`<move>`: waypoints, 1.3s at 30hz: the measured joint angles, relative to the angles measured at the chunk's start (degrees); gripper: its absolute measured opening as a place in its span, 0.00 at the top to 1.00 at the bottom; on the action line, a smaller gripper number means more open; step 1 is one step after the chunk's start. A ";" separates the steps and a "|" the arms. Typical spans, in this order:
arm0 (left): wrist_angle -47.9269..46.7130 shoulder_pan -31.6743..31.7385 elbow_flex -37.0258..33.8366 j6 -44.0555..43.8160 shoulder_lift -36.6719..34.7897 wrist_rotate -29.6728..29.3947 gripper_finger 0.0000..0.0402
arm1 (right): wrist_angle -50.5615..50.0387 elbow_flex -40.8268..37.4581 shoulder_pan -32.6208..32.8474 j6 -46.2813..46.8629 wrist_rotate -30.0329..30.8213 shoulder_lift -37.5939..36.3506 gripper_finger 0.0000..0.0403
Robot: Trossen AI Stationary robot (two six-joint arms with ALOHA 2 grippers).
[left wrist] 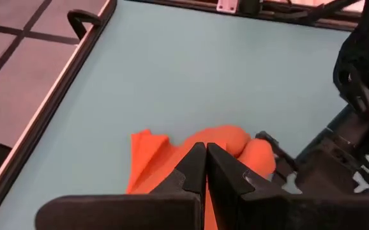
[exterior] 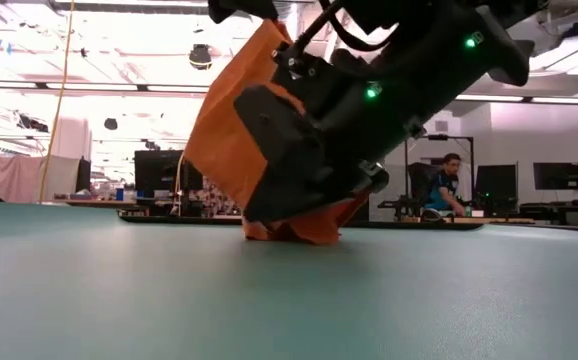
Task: Roll towel
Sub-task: Roll the orange towel
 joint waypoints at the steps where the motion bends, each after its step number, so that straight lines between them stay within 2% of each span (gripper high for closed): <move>1: -0.28 0.00 0.00 -0.32 -0.38 -0.01 1.00 | 0.29 -0.27 0.21 0.42 2.57 0.00 0.55; 5: -0.67 0.00 0.00 -1.29 -2.79 -0.03 1.00 | 0.27 -0.83 1.70 2.12 16.82 0.00 0.42; 8: -0.52 0.00 0.00 -1.82 -4.31 -0.43 1.00 | 1.27 -0.83 2.43 0.37 21.68 0.00 0.39; 15: 1.27 0.00 0.00 -1.06 -5.23 -0.58 1.00 | 15.37 -0.80 1.92 -11.88 17.53 0.00 0.38; 19: 1.22 0.00 0.00 -0.93 -5.25 -0.56 1.00 | 19.59 -0.80 1.68 -16.30 17.07 0.00 0.38; 24: 0.67 0.15 0.00 -0.91 -5.57 -0.56 1.00 | 17.76 -0.83 3.19 -16.43 13.54 0.00 0.38; 30: 0.98 0.28 0.00 -0.91 -5.64 -0.50 1.00 | 22.46 -0.83 3.03 -21.14 17.21 0.00 0.38; 39: 1.22 0.03 0.00 -2.28 -5.90 0.01 1.00 | 22.81 -0.83 -0.12 -22.90 16.86 0.00 0.38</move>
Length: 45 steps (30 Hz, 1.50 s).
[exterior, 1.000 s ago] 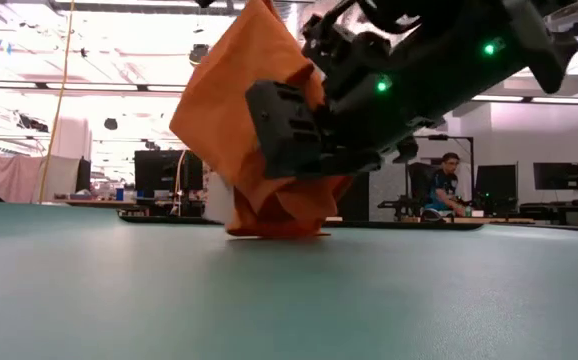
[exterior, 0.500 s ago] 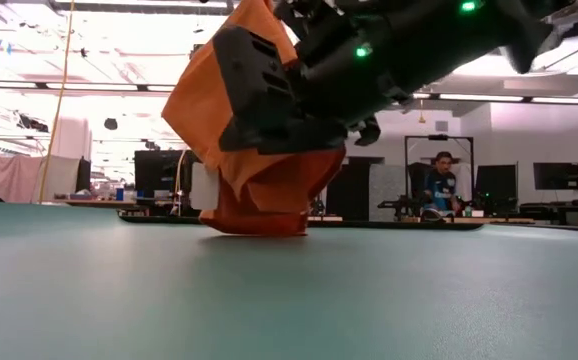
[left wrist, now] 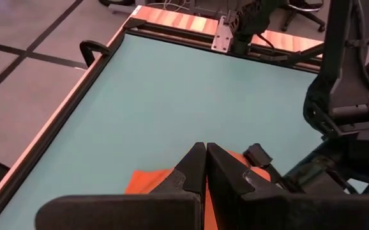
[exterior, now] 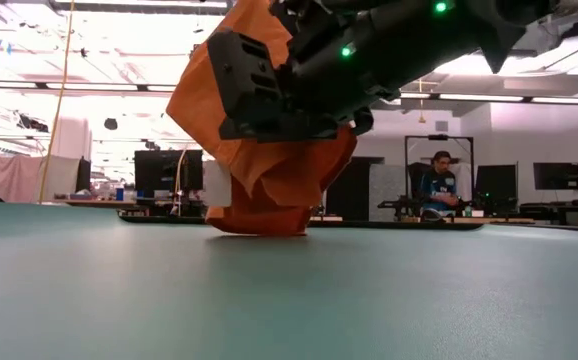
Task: Roll towel
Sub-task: Roll the orange towel
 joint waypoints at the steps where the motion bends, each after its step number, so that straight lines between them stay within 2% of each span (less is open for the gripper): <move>1: 0.00 -0.03 0.00 0.03 0.00 -0.01 1.00 | 0.34 0.00 -0.27 -0.71 -0.04 0.00 0.38; 8: 0.06 -0.03 0.00 0.08 0.02 0.50 1.00 | 1.56 0.00 -2.89 -1.69 -2.84 0.00 0.38; 12: 0.09 -0.03 0.00 0.24 0.02 0.50 1.00 | 7.30 0.00 -3.62 -5.79 -6.07 0.00 0.40; 16: 0.13 -0.03 0.00 0.41 0.02 0.65 1.00 | 11.73 0.00 -3.51 -10.10 -6.85 0.00 0.44; 19: 0.37 -0.03 0.00 0.41 0.04 1.02 1.00 | 13.09 0.00 -3.73 -10.18 -6.88 -0.01 0.56; 21: 0.87 -0.03 0.00 0.41 0.04 1.31 1.00 | 13.02 0.00 -4.05 -9.95 -6.79 0.00 0.70; 23: 1.36 -0.03 0.00 0.40 0.04 2.09 1.00 | 13.00 0.00 -4.24 -10.06 -6.69 0.00 0.89; 25: 1.39 -0.03 0.00 0.71 0.04 3.04 1.00 | 13.29 0.00 -4.24 -10.37 -6.62 0.00 0.96; 30: -2.69 -0.08 0.00 11.52 0.04 4.27 1.00 | 11.46 0.01 -2.15 -10.53 -6.94 -1.78 0.98; 34: -8.88 -0.79 0.00 19.54 0.04 3.79 0.96 | 4.92 0.02 2.12 -9.41 -3.76 -5.32 0.99; 41: -15.18 -3.06 -2.26 26.02 0.50 0.10 0.76 | -11.22 0.02 9.47 -0.55 3.47 -15.44 0.99; 45: -13.72 -3.42 -7.97 21.79 0.66 0.84 0.66 | -13.47 0.03 11.40 -2.22 5.48 -21.95 1.00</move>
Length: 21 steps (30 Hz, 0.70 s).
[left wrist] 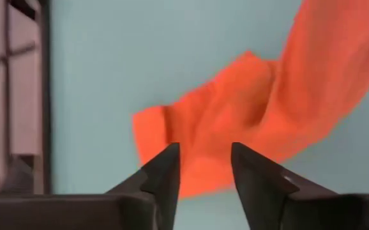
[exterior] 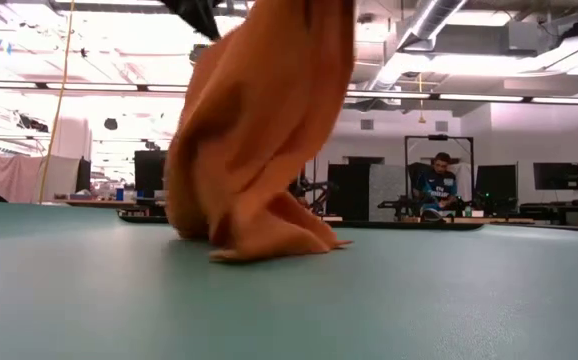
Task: Roll towel
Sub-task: Roll the orange towel
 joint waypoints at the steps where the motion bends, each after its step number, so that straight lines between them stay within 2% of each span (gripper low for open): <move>1: 1.38 0.01 -1.93 -1.15 -0.05 1.48 0.64 | -0.48 0.02 0.04 -1.16 0.88 -1.53 1.00; 5: 6.75 -1.10 -10.54 -5.02 -0.13 6.12 0.63 | -5.05 0.04 -1.19 -4.91 3.56 -6.01 1.00; 8: 12.45 -3.94 -16.87 -7.80 -0.31 4.26 0.63 | -10.12 0.04 -3.12 -4.98 4.79 -8.75 1.00; 10: 18.53 -6.49 -20.92 -9.88 -0.46 1.40 0.64 | -12.94 0.04 -4.87 -3.81 5.18 -10.18 1.00; 13: 32.47 -11.30 -27.05 -11.59 -0.48 -3.10 0.64 | -17.25 0.04 -7.75 -1.03 4.44 -11.10 1.00; 18: 60.58 -18.22 -38.14 -11.63 1.61 -15.88 0.64 | -19.27 0.02 -12.00 -0.13 -0.48 -10.99 1.00; 21: 71.86 -20.37 -41.79 -11.63 4.95 -21.86 0.64 | -19.62 0.02 -13.62 -0.04 -2.87 -10.93 1.00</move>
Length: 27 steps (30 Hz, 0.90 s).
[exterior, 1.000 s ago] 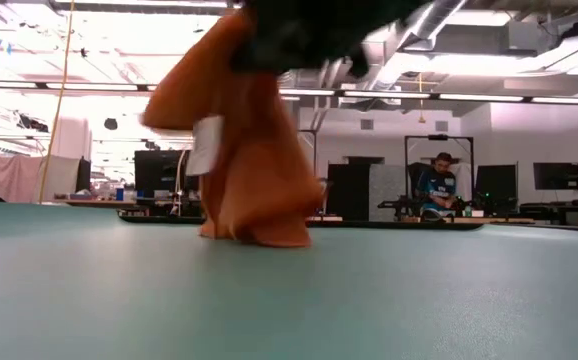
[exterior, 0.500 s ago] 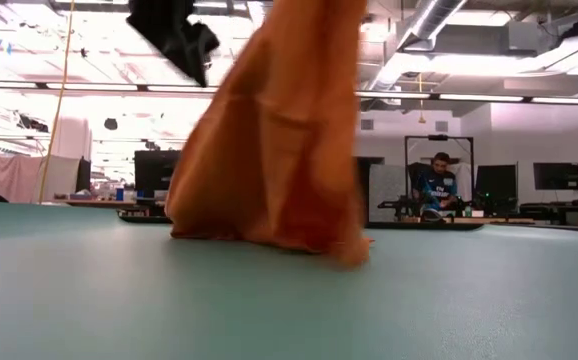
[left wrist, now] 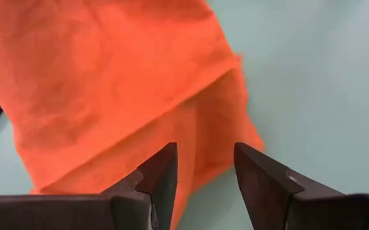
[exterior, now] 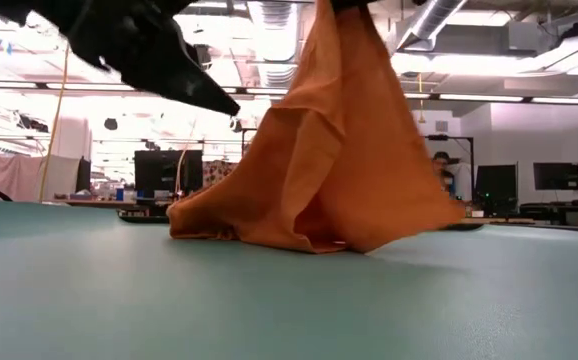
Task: Roll towel
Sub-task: Roll the orange towel
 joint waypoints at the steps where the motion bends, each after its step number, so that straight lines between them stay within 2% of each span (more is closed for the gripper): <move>1: 1.05 -0.56 -0.14 -0.09 1.23 -1.75 0.64 | -0.02 0.00 -0.32 0.00 -0.48 0.00 1.00; 5: 1.83 -2.60 1.68 -2.80 7.88 -9.94 0.64 | -0.27 0.00 -1.94 -0.47 -0.82 -0.09 1.00; 13: 1.86 -6.08 11.75 -2.94 22.92 -17.26 0.64 | -0.42 0.00 -5.81 -1.59 -0.93 -0.11 1.00; 20: 1.09 -8.09 21.23 -2.37 31.00 -25.23 0.64 | -0.53 0.00 -7.21 -2.16 -1.12 -0.11 1.00; 27: 0.99 -7.38 28.68 -3.59 39.08 -27.64 0.64 | -0.55 0.00 -7.19 -2.29 -1.17 -0.11 0.99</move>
